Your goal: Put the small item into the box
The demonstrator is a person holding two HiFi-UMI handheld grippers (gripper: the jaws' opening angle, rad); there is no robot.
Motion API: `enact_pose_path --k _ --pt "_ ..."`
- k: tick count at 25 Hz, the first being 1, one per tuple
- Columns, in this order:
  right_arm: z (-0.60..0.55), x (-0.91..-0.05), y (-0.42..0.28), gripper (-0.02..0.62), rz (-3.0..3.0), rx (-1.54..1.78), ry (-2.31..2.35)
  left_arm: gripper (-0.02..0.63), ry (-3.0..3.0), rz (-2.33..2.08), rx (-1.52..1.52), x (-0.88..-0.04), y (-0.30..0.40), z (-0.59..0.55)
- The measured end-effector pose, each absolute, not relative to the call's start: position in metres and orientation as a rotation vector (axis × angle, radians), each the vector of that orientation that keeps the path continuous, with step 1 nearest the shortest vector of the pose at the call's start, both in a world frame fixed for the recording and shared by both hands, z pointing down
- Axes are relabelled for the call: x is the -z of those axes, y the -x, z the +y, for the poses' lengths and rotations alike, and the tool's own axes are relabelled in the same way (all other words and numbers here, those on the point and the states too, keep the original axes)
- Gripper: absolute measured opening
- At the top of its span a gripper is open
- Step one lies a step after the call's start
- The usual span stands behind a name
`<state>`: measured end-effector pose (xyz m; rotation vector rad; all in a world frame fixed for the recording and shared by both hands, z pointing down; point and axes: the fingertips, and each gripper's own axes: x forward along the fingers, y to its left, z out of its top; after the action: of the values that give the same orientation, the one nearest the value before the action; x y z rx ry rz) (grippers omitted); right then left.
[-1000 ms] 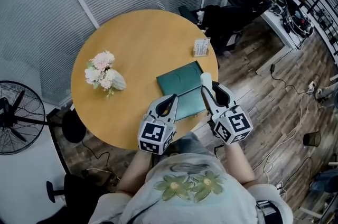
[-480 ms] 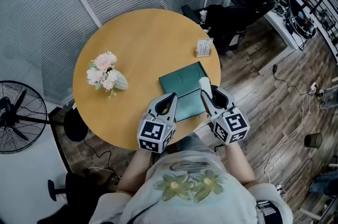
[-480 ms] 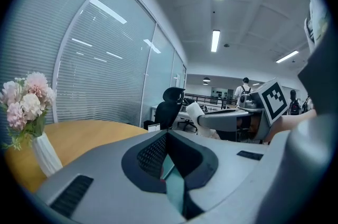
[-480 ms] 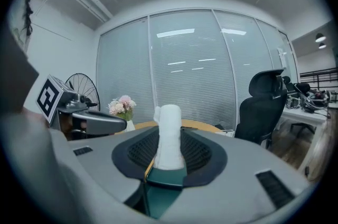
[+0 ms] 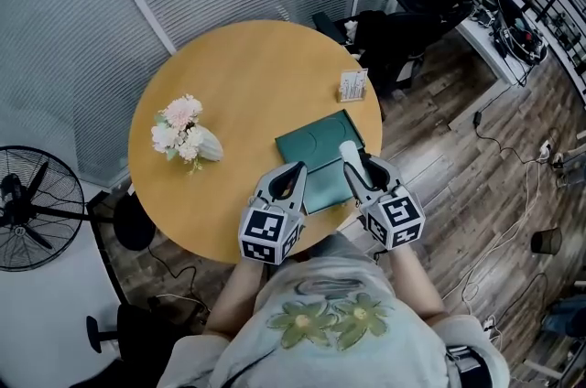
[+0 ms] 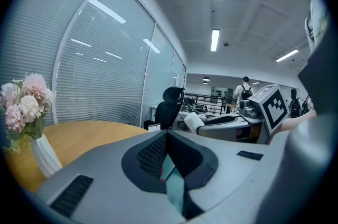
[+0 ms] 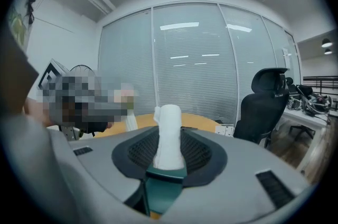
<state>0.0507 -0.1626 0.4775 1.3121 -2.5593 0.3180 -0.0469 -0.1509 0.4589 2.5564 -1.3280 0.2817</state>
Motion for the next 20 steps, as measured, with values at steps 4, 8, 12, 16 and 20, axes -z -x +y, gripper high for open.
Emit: enact_pose_path --k 4,8,12,16,20 --pt "-0.159 -0.484 -0.05 0.133 -2.539 -0.305 -1.293 0.0 -2.559 -1.33 -0.273 -0.457 0.047 -0.147" --pt "-0.159 -0.491 -0.048 0.133 -2.518 -0.302 -1.278 0.0 -2.561 -1.33 -0.265 -0.456 0.048 -0.146" --pt "-0.158 -0.499 -0.049 0.133 -2.5 -0.311 -1.259 0.0 -2.557 -1.327 -0.269 -0.457 0.045 -0.145" --pt "-0.158 -0.505 -0.051 0.133 -2.485 -0.309 -1.247 0.0 -2.556 -1.32 -0.272 -0.459 0.041 -0.146" --pt "-0.159 -0.511 -0.053 0.133 -2.473 -0.304 -1.229 0.0 -2.554 -1.313 -0.279 -0.462 0.037 -0.147"
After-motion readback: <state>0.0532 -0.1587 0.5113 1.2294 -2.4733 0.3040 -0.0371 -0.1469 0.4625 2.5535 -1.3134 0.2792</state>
